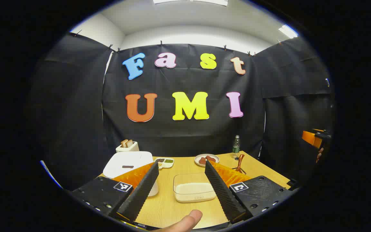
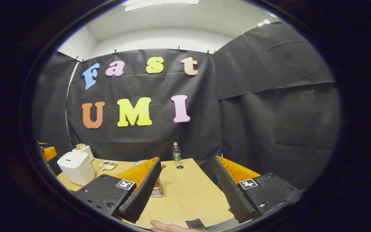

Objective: Close the left gripper, press the button to open the rice cooker; take a wooden spoon from the chopstick holder with the right hand, scoop a spoonful of rice and pour it into the rice cooker, then put the wooden spoon back into the chopstick holder.

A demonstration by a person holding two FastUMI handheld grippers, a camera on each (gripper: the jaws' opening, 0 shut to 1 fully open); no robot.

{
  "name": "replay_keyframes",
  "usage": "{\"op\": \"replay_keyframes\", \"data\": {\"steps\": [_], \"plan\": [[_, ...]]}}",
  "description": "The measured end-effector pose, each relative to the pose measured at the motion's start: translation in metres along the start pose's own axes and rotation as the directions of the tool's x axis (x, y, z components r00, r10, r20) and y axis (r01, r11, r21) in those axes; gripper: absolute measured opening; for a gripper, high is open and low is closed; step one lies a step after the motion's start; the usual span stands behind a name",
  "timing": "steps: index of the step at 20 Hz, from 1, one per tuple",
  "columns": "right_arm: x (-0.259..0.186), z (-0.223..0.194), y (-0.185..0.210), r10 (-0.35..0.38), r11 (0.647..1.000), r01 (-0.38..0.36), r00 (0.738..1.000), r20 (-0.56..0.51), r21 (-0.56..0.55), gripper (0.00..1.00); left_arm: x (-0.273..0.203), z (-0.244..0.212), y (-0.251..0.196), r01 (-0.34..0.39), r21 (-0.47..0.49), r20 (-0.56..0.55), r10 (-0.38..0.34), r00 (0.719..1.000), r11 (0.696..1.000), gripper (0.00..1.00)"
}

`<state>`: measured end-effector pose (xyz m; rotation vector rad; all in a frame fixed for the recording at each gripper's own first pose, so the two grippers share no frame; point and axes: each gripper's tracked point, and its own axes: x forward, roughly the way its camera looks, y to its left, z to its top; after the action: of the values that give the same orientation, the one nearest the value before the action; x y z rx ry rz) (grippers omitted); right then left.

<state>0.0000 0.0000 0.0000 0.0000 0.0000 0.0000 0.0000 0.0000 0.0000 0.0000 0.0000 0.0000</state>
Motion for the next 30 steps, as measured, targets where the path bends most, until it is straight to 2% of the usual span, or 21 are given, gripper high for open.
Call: {"op": "replay_keyframes", "data": {"steps": [7,12,17,22,27,28,30], "plan": [[-0.002,0.002,0.020,0.060,0.998,-0.060,0.998,0.029,-0.004,1.00,-0.001,0.008,0.025,-0.041,-0.024,0.035,0.042,0.999,0.999,0.94],[0.004,-0.008,0.040,0.103,0.995,-0.103,0.995,-0.001,-0.016,1.00,-0.003,0.013,0.037,-0.033,-0.050,0.068,0.037,0.997,0.998,0.94],[0.014,-0.011,0.048,0.109,0.994,-0.109,0.994,-0.003,-0.025,1.00,0.004,0.000,0.064,-0.093,-0.036,0.008,0.093,0.996,0.995,0.94],[0.027,-0.019,0.053,0.111,0.994,-0.111,0.994,-0.010,-0.021,1.00,0.021,0.003,0.087,-0.122,-0.028,0.032,0.123,0.992,0.992,0.94],[0.045,-0.041,0.066,0.131,0.991,-0.131,0.991,-0.024,-0.002,1.00,0.043,-0.004,0.092,-0.062,-0.021,0.015,0.062,0.998,0.998,0.94],[0.048,-0.047,0.069,0.136,0.991,-0.136,0.990,-0.033,-0.005,1.00,0.047,-0.006,0.098,-0.060,-0.032,0.009,0.060,0.998,0.998,0.89],[0.055,-0.055,0.078,0.147,0.989,-0.148,0.988,-0.045,-0.014,1.00,0.057,-0.006,0.119,-0.101,-0.054,0.017,0.102,0.995,0.993,0.74]]}}
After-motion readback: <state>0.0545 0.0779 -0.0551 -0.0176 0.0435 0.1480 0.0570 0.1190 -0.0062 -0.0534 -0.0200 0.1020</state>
